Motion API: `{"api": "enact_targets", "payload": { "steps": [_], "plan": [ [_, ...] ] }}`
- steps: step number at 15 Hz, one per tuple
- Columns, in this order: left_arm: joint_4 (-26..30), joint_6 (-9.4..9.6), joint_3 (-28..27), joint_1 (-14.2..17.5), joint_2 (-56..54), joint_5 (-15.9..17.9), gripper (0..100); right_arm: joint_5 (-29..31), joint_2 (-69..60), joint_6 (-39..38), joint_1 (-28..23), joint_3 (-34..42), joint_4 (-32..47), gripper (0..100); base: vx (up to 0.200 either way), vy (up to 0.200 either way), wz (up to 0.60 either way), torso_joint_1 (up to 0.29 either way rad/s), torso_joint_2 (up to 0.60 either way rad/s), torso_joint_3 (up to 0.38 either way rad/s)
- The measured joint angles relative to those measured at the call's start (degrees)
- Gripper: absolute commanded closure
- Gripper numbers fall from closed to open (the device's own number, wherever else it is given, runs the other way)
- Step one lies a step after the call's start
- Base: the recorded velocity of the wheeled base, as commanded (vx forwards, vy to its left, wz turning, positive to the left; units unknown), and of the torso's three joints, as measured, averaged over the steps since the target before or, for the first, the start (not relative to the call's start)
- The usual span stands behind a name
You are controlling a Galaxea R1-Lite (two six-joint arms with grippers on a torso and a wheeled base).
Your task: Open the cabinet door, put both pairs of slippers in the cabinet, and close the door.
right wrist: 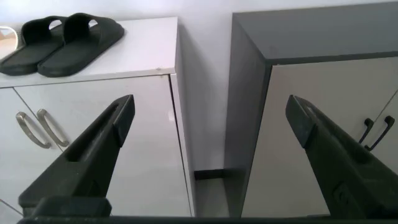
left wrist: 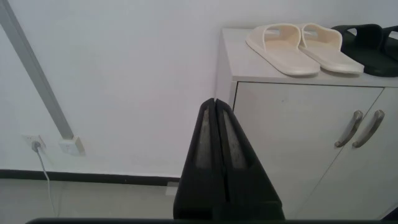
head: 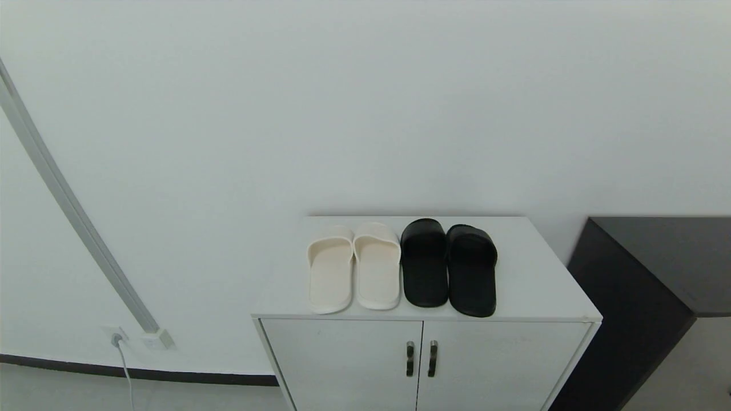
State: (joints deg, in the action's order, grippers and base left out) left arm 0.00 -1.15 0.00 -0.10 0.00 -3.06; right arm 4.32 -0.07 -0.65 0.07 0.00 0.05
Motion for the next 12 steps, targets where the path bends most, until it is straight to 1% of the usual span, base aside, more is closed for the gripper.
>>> {"api": "enact_targets", "payload": {
  "steps": [3, 5, 7, 9, 12],
  "plan": [
    [0.0, 0.02, 0.0, 0.0, 0.0, 0.0, 100, -0.95, 0.0, 0.91, 0.0, -0.02, 0.0, 0, 0.0, 0.0, 0.0, 0.0, 0.0, 0.0],
    [0.0, 0.04, 0.0, 0.0, 0.0, 0.09, 100, -3.32, 0.21, 0.16, 0.06, -0.38, 0.0, 0, 0.0, 0.0, 0.0, 0.0, 0.0, 0.0],
    [0.0, 0.02, 0.0, 0.0, 0.0, 0.06, 100, -4.89, 2.9, -4.02, 0.83, -5.81, 1.28, 0, 0.0, 0.0, 0.0, 0.0, 0.0, 0.0],
    [0.0, 0.04, 0.0, 0.0, 0.0, 0.09, 100, -7.0, 9.41, -3.25, 1.82, -9.42, 2.63, 0, 0.0, 0.0, 0.0, 0.0, 0.0, 0.0],
    [0.0, 0.04, 0.0, 0.0, 0.0, 0.13, 100, -11.56, 22.61, -1.73, 3.54, -12.12, -1.35, 0, 0.0, 0.0, 0.0, 0.0, 0.0, 0.0]
  ]
}}
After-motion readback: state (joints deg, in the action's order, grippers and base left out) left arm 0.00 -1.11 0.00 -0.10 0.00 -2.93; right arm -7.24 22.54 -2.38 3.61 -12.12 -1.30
